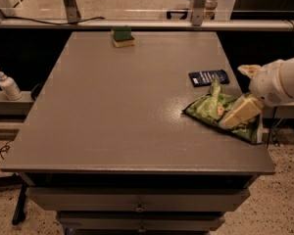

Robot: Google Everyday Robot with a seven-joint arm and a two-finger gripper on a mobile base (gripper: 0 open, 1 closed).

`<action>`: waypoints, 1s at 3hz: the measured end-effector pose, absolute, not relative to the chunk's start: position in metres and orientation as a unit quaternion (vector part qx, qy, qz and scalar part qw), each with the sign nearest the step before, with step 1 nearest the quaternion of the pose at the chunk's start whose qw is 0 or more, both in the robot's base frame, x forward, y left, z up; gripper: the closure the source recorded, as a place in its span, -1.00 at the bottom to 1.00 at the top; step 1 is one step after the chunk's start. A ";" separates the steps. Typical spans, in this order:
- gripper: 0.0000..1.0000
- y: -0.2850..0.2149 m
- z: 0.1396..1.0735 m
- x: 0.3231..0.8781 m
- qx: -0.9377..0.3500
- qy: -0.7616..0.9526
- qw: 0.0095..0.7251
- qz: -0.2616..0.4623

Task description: Move green jalapeno chip bag near rxbar blueberry

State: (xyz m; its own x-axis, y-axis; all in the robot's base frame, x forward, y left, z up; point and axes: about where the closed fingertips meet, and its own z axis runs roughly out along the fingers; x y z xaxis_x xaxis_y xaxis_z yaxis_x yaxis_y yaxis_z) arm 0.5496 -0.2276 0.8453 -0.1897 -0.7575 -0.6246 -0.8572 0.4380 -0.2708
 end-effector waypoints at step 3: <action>-1.00 -0.209 0.900 0.555 -0.527 0.743 0.410 0.044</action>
Offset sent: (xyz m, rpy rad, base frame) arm 0.0024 0.0220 0.0453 0.0254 -0.1073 0.0109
